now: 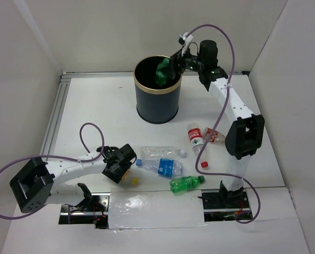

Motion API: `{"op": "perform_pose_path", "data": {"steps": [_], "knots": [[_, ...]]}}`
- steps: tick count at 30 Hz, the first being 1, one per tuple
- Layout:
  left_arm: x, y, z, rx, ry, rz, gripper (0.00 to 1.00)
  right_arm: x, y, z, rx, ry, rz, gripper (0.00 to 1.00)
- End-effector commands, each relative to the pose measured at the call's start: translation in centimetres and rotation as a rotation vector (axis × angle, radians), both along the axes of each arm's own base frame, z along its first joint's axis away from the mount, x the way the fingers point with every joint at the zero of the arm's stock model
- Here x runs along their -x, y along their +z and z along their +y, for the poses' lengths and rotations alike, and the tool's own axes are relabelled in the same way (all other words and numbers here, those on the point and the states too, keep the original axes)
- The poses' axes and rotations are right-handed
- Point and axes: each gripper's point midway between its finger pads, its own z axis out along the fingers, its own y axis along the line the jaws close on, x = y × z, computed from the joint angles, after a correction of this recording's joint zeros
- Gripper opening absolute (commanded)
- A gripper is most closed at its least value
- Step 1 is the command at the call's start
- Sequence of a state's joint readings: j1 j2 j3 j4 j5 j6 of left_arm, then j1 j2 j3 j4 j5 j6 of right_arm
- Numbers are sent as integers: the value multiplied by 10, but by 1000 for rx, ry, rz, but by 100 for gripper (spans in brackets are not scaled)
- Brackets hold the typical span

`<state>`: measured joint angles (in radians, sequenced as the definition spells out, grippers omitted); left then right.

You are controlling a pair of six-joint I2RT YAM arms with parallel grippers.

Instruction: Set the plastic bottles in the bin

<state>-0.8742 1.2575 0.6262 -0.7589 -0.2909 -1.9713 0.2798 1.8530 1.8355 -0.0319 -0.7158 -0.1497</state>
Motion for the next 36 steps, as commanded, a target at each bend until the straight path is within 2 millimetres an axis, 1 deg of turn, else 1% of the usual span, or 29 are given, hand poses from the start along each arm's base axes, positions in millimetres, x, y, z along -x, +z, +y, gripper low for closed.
{"op": "perform_pose_path", "data": {"steps": [1, 3, 5, 7, 8, 9, 10, 11, 12, 13, 14, 15, 16, 17, 18, 19, 20, 22, 23, 24, 25, 26, 27, 28, 29, 30, 32, 35, 36], "knots": [[-23, 11, 5, 17, 142, -101, 11, -3, 5, -24, 26, -3, 33, 100], [-32, 35, 6, 0, 32, -166, 0, 14, 21, -28, 28, 49, -5, 100], [-51, 82, -7, 24, -52, -281, 0, 55, 35, -28, 48, 199, -26, 100], [-67, 129, -6, -21, -170, -432, 0, 85, 40, -30, 108, 316, -113, 100], [-78, 170, -15, 2, -204, -533, 0, 111, 44, -33, 128, 350, -104, 100], [-89, 195, -9, -78, -263, -629, 0, 121, 42, -35, 167, 377, -171, 93], [-98, 220, -10, -95, -290, -708, 0, 131, 22, -37, 173, 395, -124, 84], [-116, 269, -23, -52, -280, -864, 0, 155, 26, -40, 175, 411, -142, 73], [-128, 293, -18, -163, -367, -951, 0, 163, 16, -42, 198, 420, -169, 40], [-146, 313, -20, -197, -371, -1017, 0, 170, -22, -43, 218, 417, -89, 25], [-164, 353, -34, -149, -358, -1165, 0, 181, -24, -49, 240, 392, -115, 13], [-175, 366, -36, -210, -408, -1211, 0, 186, -39, -49, 264, 377, -98, 4], [-201, 379, -35, -231, -375, -1235, 0, 184, -79, -56, 315, 313, -6, 6], [-216, 388, -38, -234, -370, -1257, 0, 183, -83, -62, 327, 253, -5, 13], [-230, 400, -43, -229, -359, -1289, 0, 182, -96, -68, 330, 197, 67, 27], [-244, 405, -47, -239, -358, -1296, 0, 173, -126, -83, 381, 91, 153, 41], [-271, 408, -54, -258, -346, -1300, 0, 170, -132, -90, 391, 30, 185, 48], [-297, 416, -63, -261, -327, -1332, 2, 166, -162, -109, 428, -113, 309, 60], [-310, 438, -61, -252, -294, -1375, 2, 166, -172, -116, 437, -159, 352, 62], [-335, 413, -77, -282, -315, -1329, 4, 162, -176, -118, 414, -206, 378, 64], [-349, 408, -78, -297, -315, -1309, 7, 161, -179, -122, 405, -242, 391, 66], [-359, 425, -78, -313, -308, -1325, 14, 158, -191, -130, 413, -302, 414, 73], [-369, 415, -84, -328, -315, -1296, 19, 159, -200, -132, 415, -322, 451, 75], [-390, 394, -91, -359, -339, -1242, 33, 157, -208, -136, 417, -360, 479, 79], [-399, 371, -100, -359, -373, -1210, 33, 155, -213, -138, 418, -382, 504, 81], [-405, 372, -99, -365, -383, -1191, 48, 156, -226, -140, 429, -396, 554, 81], [-417, 344, -110, -379, -440, -1135, 62, 154, -234, -145, 433, -440, 606, 85], [-416, 339, -115, -394, -502, -1124, 94, 156, -253, -147, 459, -446, 666, 87], [-412, 337, -114, -400, -527, -1114, 95, 160, -262, -147, 468, -446, 702, 87]]}}
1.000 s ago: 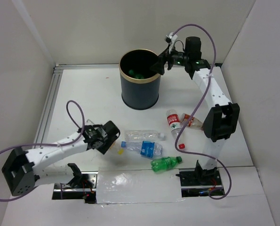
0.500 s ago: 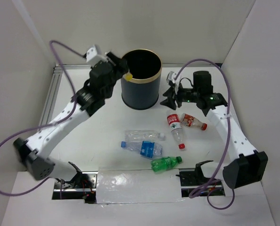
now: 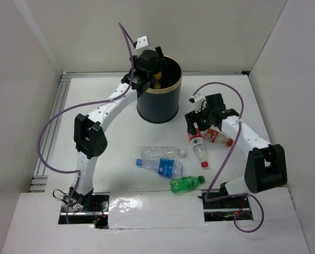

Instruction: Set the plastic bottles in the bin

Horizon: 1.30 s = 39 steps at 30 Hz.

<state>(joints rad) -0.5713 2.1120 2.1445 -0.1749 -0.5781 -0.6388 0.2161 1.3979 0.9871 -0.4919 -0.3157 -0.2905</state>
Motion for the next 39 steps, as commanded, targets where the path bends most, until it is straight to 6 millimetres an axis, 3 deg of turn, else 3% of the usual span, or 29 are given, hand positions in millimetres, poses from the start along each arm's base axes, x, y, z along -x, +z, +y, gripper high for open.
{"op": "perform_pose_path", "data": {"steps": [1, 3, 4, 6, 7, 8, 9, 10, 11, 12, 13, 15, 16, 17, 18, 19, 20, 21, 22, 23, 25, 26, 27, 28, 29, 33, 34, 35, 39], "knots": [[9, 41, -1, -26, -64, -77, 99, -8, -16, -6, 16, -89, 44, 87], [20, 56, -3, -88, -90, -108, 99, -9, -30, -11, 48, -116, 80, 87], [32, 77, -3, -103, -113, -146, 99, -11, -42, -12, 65, -121, 112, 87], [54, 99, -7, -220, -157, -196, 99, -13, -52, -16, 86, -151, 141, 87], [74, 84, -25, -290, -224, -177, 99, -17, -59, -15, 90, -151, 153, 87], [103, 113, -22, -312, -266, -237, 99, -16, -64, -15, 89, -159, 171, 87], [122, 117, -27, -403, -323, -276, 99, -15, -70, -17, 101, -164, 185, 87], [149, 73, -47, -487, -439, -227, 99, -18, -78, -16, 105, -164, 199, 86], [173, 64, -56, -520, -546, -242, 99, -19, -81, -14, 100, -157, 210, 83], [202, 83, -45, -510, -579, -301, 99, -18, -87, -14, 104, -157, 226, 80], [221, 38, -51, -545, -663, -246, 99, -17, -89, -13, 86, -152, 246, 75], [260, -1, -53, -549, -847, -185, 98, -17, -77, -7, 48, -106, 251, 30], [262, 4, -50, -543, -844, -197, 98, -19, -72, -1, 21, -90, 246, 30], [272, -28, -47, -572, -904, -122, 96, -19, -54, -1, -7, -77, 229, 21], [285, -44, -54, -593, -976, -107, 96, -20, -38, 4, -29, -30, 201, 10], [290, -51, -52, -603, -1000, -104, 98, -30, -6, 13, -103, 17, 147, 6], [305, -76, -53, -634, -1053, -78, 98, -29, 21, 11, -134, 31, 113, 2], [307, -83, -58, -643, -1064, -102, 99, -35, 45, 12, -159, 68, 60, 0], [307, -94, -56, -668, -1071, -105, 99, -47, 92, 20, -220, 120, -41, 0], [314, -112, -56, -679, -1090, -85, 99, -53, 122, 16, -250, 127, -109, 0], [311, -127, -60, -694, -1097, -74, 99, -64, 179, 18, -298, 182, -253, 0], [311, -140, -59, -720, -1109, -51, 99, -70, 232, 20, -323, 226, -385, 0], [307, -152, -63, -737, -1117, -37, 99, -77, 257, 24, -341, 252, -454, 0], [306, -157, -65, -748, -1122, -32, 99, -78, 281, 28, -361, 280, -514, 1], [304, -166, -65, -769, -1130, -30, 99, -74, 325, 34, -386, 339, -618, 1], [293, -188, -72, -822, -1128, -21, 99, -97, 389, 57, -488, 452, -795, 1], [292, -193, -73, -838, -1133, -23, 99, -101, 397, 59, -501, 475, -828, 0], [290, -199, -71, -860, -1130, -12, 99, -101, 404, 70, -557, 490, -827, 0], [281, -222, -74, -904, -1121, 20, 99, -122, 398, 117, -648, 555, -891, 0]]}}
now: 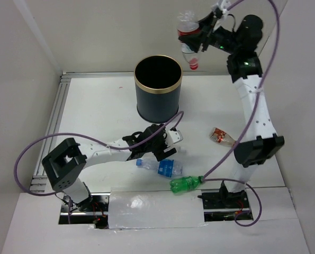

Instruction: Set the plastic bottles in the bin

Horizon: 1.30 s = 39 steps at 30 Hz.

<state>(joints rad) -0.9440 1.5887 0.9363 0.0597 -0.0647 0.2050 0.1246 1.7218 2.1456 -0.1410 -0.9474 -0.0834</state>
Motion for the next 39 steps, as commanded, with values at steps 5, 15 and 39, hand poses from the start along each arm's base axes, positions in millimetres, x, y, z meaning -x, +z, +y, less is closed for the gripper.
{"op": "perform_pose_path", "data": {"steps": [5, 15, 39], "knots": [[-20, -16, -7, -41, -11, -61, 95, -42, -48, 113, -47, 209, 23, 5], [-39, -10, 3, -25, 89, -76, 5, -63, -79, 107, -28, 114, 160, 100], [-182, 327, 48, 931, 494, -424, 0, 90, -374, -206, 544, -493, 769, 100]]}}
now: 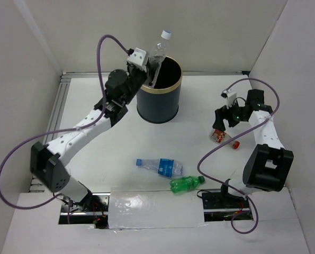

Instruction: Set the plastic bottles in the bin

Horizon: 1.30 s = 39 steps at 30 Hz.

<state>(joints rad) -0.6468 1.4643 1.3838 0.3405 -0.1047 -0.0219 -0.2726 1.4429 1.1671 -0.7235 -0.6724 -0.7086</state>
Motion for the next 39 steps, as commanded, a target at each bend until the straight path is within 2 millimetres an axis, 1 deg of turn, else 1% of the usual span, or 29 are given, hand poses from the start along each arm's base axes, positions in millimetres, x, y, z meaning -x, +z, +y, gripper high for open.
{"op": "perform_pose_path", "data": {"steps": [1, 2, 6, 7, 10, 11, 12, 13, 14, 16, 17, 20, 21, 22, 23, 24, 25, 26, 27, 28, 30, 31, 32, 33, 34, 35, 37, 38, 39], "knots": [[-57, -8, -1, 212, 105, 40, 0, 22, -4, -8, 106, 22, -13, 100], [-69, 3, 2, 257, 134, 33, 1, 23, -2, -9, 116, 16, -19, 100], [-111, -26, -14, 269, 175, 114, 12, 32, -24, -21, 181, -14, 35, 100], [-117, -36, -18, 247, 180, 142, 25, 33, -29, -24, 206, -9, 36, 100], [-129, -54, -20, 227, 219, 189, 52, 37, -45, -27, 232, 22, 59, 100], [-129, -54, -20, 226, 219, 189, 70, 42, -51, -24, 219, 38, 83, 100], [-129, -54, -20, 226, 219, 189, 81, 45, -58, -23, 213, 40, 103, 100], [-124, -47, -17, 232, 218, 182, 83, 45, -61, -21, 204, 57, 108, 100], [-121, -43, -14, 227, 219, 173, 99, 48, -71, -20, 204, 68, 122, 100], [-112, -27, -9, 206, 210, 142, 100, 38, -79, -28, 233, 55, 109, 100], [-95, 2, -5, 193, 192, 87, 100, 38, -86, -32, 250, 46, 118, 100], [-53, 9, -12, 130, 147, 107, 100, 24, -98, -39, 274, 34, 101, 100], [-26, 34, 1, 161, 142, 91, 100, 20, -101, -44, 296, 23, 100, 100], [-7, 0, -4, 116, 127, 187, 100, 14, -109, -45, 308, 26, 99, 100], [24, -15, 3, 170, 105, 265, 100, 12, -115, -47, 333, 33, 106, 100], [25, -23, 3, 215, 114, 325, 97, 10, -120, -47, 338, 45, 108, 97], [54, -51, 15, 253, 110, 415, 96, 13, -130, -49, 342, 54, 138, 93], [71, -80, 25, 284, 146, 523, 94, 13, -133, -49, 343, 66, 150, 86], [86, -103, 32, 342, 168, 612, 89, 13, -131, -49, 353, 86, 148, 76], [102, -119, 34, 500, 188, 731, 83, 12, -129, -46, 335, 109, 147, 46], [144, -180, 51, 583, 254, 928, 70, 19, -115, -36, 305, 164, 146, 17], [154, -191, 51, 725, 276, 1017, 59, 9, -95, -28, 268, 187, 89, 7], [170, -224, 52, 726, 298, 1094, 48, 5, -76, -21, 242, 212, 45, 0], [181, -233, 53, 770, 307, 1148, 40, 10, -55, -11, 202, 242, 28, 0], [189, -248, 54, 836, 357, 1220, 33, 4, -35, 0, 176, 280, -24, 0], [199, -267, 53, 826, 376, 1260, 32, -14, 10, 22, 119, 332, -146, 0], [209, -282, 49, 846, 402, 1330, 36, -29, 62, 48, 37, 357, -260, 0], [209, -284, 47, 888, 420, 1359, 43, -38, 108, 66, -23, 397, -379, 0], [212, -290, 46, 875, 437, 1373, 63, -50, 142, 85, -41, 439, -508, 0]]}}
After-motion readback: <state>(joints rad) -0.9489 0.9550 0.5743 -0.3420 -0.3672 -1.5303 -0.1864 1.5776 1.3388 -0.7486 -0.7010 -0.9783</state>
